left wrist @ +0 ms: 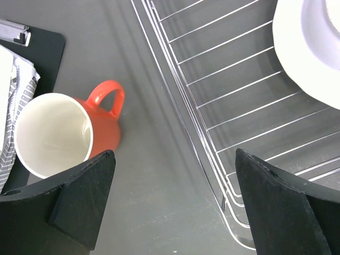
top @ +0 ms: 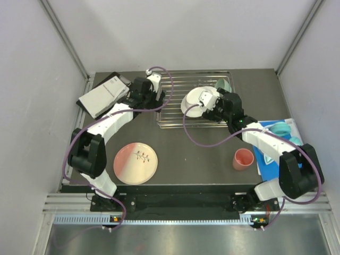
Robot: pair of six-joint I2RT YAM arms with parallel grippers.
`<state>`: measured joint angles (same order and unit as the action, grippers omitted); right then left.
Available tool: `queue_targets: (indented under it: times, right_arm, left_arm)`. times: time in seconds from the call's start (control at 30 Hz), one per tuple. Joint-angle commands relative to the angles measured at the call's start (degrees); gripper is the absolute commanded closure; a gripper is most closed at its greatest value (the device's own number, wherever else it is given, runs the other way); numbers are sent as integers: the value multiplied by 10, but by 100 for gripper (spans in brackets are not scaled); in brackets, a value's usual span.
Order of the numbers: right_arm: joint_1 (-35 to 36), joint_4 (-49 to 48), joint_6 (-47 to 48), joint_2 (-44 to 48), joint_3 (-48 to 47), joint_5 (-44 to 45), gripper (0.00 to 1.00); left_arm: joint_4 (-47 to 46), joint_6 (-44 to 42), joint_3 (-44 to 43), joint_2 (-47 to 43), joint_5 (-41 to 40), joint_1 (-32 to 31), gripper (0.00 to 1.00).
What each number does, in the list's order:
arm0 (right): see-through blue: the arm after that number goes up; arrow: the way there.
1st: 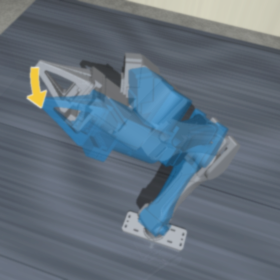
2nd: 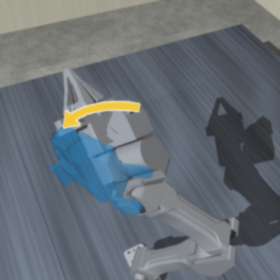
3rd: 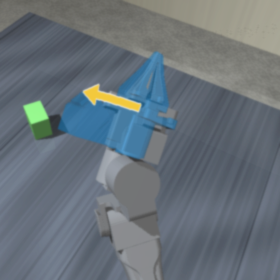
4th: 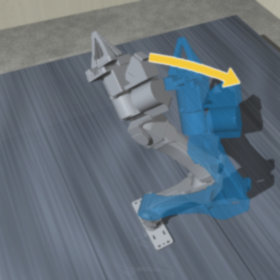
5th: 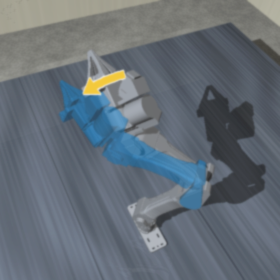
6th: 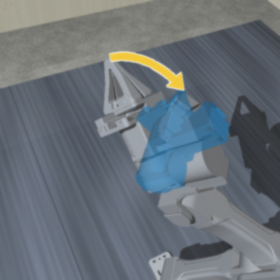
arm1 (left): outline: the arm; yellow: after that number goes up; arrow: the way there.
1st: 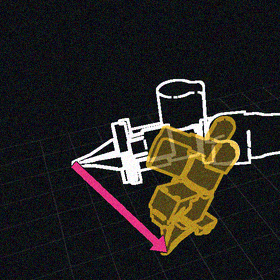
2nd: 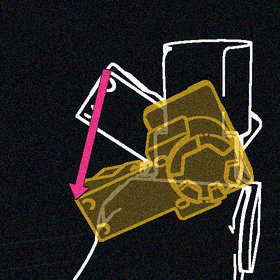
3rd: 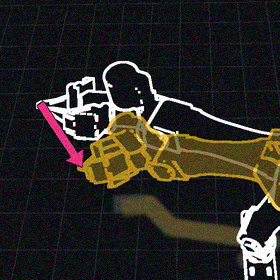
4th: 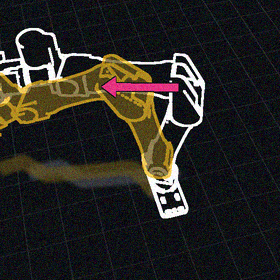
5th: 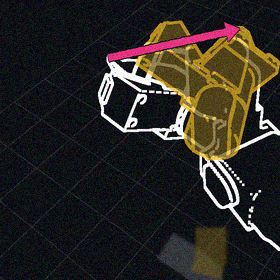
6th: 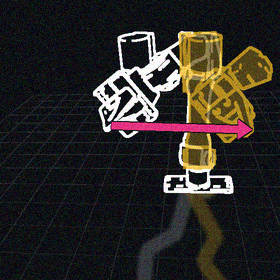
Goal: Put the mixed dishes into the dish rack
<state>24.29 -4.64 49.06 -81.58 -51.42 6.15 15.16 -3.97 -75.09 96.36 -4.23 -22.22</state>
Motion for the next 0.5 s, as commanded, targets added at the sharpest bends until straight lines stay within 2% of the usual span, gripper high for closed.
queue_targets:
  times: [0.0, 0.3, 0.47]
  right_arm:
    - [1, 2, 1, 37, 2, -41, 0]
    - [3, 29, -3, -38, -34, -40, 0]
    - [7, -14, -5, -62, -36, -23, 2]
  left_arm:
    - [-14, 8, -8, -1, 5, -1, 1]
    - [-14, 11, -13, 0, 6, -1, 1]
    - [-14, 19, -20, 6, 15, -1, 1]
